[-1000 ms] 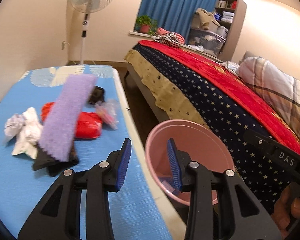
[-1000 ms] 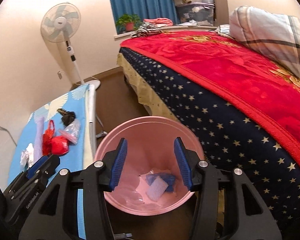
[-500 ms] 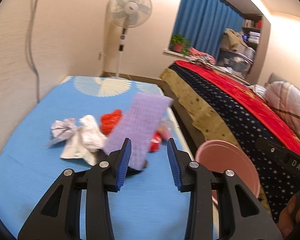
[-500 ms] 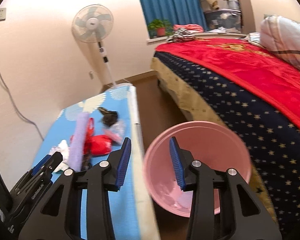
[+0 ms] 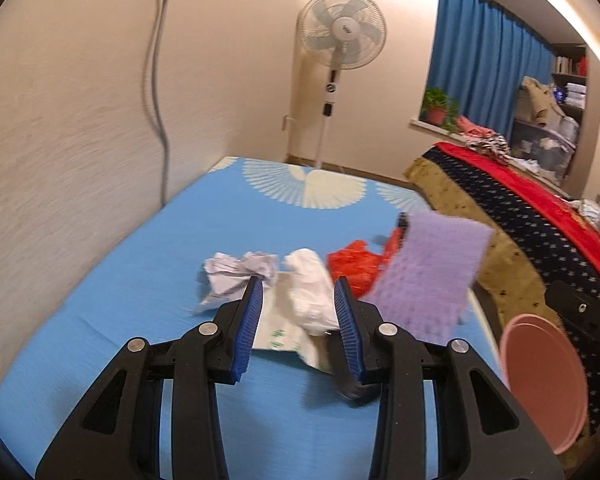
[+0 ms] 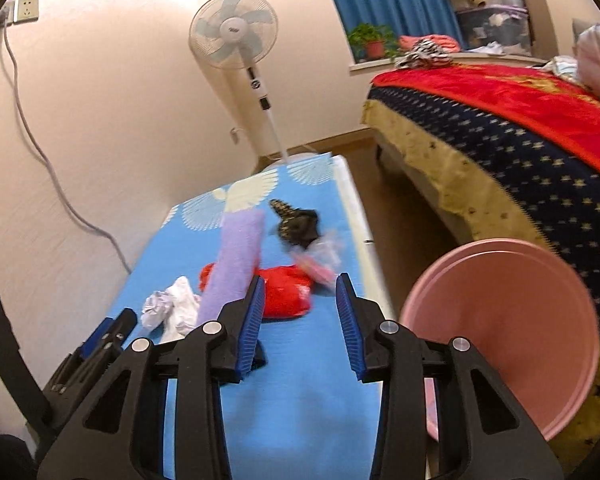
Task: Collect trash
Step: 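Grasp the lavender foam net with the right tool while the left tool grasps crumpled white paper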
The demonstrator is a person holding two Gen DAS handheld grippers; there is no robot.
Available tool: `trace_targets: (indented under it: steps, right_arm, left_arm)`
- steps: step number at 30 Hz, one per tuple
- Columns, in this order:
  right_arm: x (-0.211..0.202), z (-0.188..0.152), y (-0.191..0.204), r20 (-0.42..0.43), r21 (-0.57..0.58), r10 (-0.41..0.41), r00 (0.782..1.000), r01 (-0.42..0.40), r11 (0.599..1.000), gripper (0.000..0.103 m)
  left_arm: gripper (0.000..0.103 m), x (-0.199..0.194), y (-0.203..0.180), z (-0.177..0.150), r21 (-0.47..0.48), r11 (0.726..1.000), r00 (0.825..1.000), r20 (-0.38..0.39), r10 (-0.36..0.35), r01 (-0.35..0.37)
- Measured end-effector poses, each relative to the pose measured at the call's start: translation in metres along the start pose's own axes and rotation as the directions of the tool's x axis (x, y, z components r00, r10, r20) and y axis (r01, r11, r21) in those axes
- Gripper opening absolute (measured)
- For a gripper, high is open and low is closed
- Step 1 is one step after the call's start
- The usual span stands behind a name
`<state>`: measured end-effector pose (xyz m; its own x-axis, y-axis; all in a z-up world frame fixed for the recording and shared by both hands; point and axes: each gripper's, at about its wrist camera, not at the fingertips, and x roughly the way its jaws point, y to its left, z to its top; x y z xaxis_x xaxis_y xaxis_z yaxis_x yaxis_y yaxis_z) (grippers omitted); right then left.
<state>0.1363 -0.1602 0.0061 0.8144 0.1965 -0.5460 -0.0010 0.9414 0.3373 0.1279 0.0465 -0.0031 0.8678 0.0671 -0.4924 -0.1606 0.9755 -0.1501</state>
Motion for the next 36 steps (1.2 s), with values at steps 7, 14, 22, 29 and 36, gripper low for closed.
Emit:
trace_targets:
  steps: [7,14,22,29,36]
  right_arm:
    - [0.037,-0.003,0.014,-0.060,0.006,0.051,0.997,-0.051,0.999,0.039]
    - [0.069,-0.010,0.021,-0.132,0.021,0.067,0.989,-0.064,0.998,0.042]
    - [0.075,-0.011,0.028,-0.148,-0.004,0.068,0.987,-0.069,0.998,0.010]
    - [0.060,-0.008,0.029,-0.123,-0.029,0.077,0.989,-0.081,0.996,0.007]
    - [0.038,0.000,0.036,-0.081,-0.039,0.093,0.992,-0.097,0.995,0.006]
  left_arm:
    - [0.037,0.029,0.018,0.008,-0.030,0.997,0.998,-0.024,0.066,-0.066]
    - [0.038,0.054,0.025,0.011,-0.058,0.995,0.994,-0.078,0.075,-0.080]
    - [0.038,0.068,0.023,0.011,-0.050,0.998,0.993,-0.112,0.043,-0.049]
    - [0.009,0.071,0.028,0.008,-0.063,0.997,0.988,-0.149,0.032,-0.042]
    - [0.005,0.048,0.029,0.020,-0.069,0.997,0.996,-0.091,0.015,-0.022]
